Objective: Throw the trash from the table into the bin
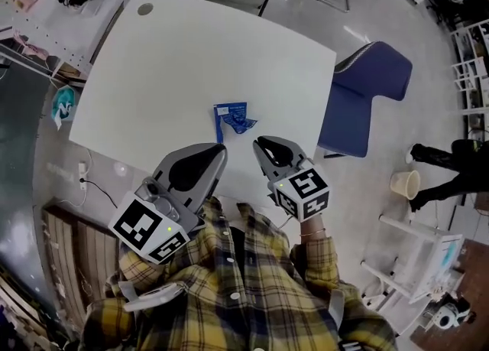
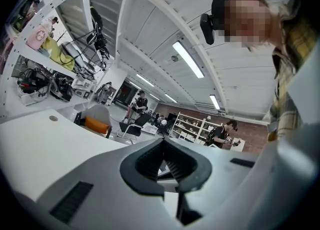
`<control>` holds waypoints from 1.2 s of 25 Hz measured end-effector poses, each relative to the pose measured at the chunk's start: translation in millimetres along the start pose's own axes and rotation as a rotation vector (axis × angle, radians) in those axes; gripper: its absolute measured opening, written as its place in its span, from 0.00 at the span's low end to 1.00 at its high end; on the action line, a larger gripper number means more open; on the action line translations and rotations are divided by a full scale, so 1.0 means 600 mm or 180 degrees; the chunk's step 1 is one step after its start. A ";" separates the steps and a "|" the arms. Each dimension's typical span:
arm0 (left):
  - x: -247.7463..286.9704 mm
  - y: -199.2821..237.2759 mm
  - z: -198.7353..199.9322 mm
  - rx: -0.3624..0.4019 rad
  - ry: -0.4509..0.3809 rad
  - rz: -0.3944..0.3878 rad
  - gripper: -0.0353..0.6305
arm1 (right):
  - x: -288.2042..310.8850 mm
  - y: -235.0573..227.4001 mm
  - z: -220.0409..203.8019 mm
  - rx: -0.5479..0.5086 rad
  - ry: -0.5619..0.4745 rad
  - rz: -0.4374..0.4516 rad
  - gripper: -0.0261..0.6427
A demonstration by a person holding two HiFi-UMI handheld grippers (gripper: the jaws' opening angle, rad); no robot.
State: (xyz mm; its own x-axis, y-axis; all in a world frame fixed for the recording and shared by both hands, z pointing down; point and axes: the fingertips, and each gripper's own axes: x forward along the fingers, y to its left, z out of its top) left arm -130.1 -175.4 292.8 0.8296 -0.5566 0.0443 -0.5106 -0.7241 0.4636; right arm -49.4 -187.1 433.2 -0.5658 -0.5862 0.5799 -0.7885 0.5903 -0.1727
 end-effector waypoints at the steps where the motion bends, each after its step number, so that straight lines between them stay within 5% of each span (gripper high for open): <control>1: -0.004 0.006 0.001 -0.0001 -0.0004 0.0011 0.07 | 0.011 0.001 -0.007 -0.0015 0.0057 0.0010 0.08; 7: -0.016 0.032 -0.005 0.0001 -0.0001 0.0050 0.07 | 0.063 -0.005 -0.047 -0.0127 0.0256 0.0009 0.20; 17: -0.034 0.061 -0.010 0.0001 0.0022 0.0051 0.07 | 0.133 -0.019 -0.104 -0.0969 0.0716 -0.0186 0.38; 24: -0.039 0.072 -0.005 -0.0023 0.0001 0.0003 0.07 | 0.177 -0.037 -0.133 -0.1352 0.0983 -0.0371 0.40; 30: -0.038 0.069 -0.006 -0.0039 -0.0024 -0.0003 0.07 | 0.198 -0.064 -0.133 -0.1207 0.0863 -0.0525 0.40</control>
State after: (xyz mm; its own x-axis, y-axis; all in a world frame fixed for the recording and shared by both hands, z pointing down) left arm -169.1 -191.1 314.4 0.8284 -0.5589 0.0371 -0.5068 -0.7197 0.4745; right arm -67.1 -235.3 572.2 -0.3181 -0.5531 0.7700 -0.6906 0.6916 0.2115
